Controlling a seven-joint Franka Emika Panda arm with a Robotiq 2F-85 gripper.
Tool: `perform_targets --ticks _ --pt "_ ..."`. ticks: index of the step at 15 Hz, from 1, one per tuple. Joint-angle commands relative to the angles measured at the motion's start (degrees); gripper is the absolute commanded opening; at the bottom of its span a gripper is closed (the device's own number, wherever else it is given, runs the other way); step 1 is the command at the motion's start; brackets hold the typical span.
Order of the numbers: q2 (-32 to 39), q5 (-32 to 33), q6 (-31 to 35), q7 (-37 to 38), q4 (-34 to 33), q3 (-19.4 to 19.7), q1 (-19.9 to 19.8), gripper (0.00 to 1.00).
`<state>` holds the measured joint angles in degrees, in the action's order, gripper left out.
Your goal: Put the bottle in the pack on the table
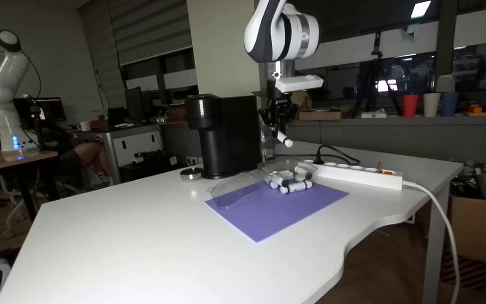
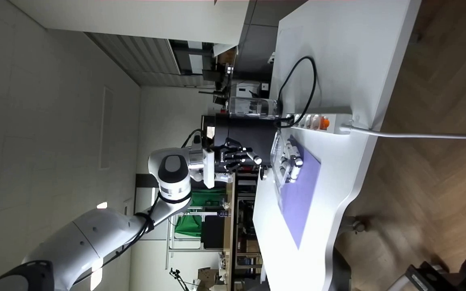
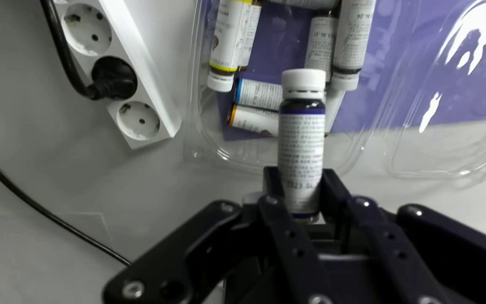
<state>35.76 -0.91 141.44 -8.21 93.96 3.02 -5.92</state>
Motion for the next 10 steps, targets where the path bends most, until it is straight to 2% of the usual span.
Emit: perform_targets --ticks 1,10 --pt "1.7 1.4 3.2 0.1 -0.4 -0.3 0.1 0.07" --pt "8.5 5.7 10.2 2.9 -1.2 2.2 3.0 0.07"
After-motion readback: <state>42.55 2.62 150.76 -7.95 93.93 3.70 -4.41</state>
